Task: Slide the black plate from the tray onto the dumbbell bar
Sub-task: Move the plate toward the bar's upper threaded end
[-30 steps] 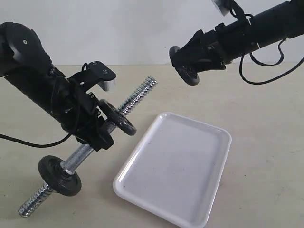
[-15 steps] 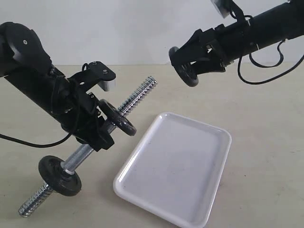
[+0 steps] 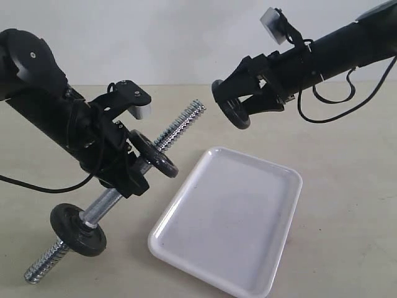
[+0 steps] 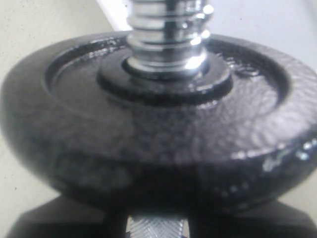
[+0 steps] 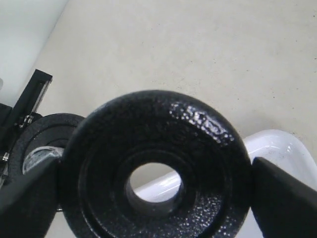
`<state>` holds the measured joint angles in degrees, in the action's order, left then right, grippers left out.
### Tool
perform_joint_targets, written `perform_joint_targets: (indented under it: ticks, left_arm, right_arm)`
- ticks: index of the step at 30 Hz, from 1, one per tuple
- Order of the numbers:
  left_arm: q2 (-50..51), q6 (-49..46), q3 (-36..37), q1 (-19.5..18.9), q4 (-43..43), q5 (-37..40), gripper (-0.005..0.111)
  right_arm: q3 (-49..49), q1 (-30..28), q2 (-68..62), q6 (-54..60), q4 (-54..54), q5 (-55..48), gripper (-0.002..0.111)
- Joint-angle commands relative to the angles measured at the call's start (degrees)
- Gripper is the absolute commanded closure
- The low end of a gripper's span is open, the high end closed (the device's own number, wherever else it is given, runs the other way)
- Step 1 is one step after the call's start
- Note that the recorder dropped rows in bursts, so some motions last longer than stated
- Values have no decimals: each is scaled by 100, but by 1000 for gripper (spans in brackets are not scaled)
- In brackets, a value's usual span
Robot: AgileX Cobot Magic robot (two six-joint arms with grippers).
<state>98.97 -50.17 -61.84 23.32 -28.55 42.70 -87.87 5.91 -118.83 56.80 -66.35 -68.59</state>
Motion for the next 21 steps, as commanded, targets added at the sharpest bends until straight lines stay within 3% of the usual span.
perform_joint_targets:
  ticks: [1,13,21]
  left_arm:
    - [-323,-45,-172,24,-468,-218,102]
    - [-312,-135,-172,24,98,-242,102]
    - [-312,-431,-172,24,142,-674,102]
  right_arm:
    - [-87,-12,98,-245,-368,-137,108]
    - [-87,-12,98,-484,-500,-137,108]
    - [-87,35,98,-523,-611,-137,108]
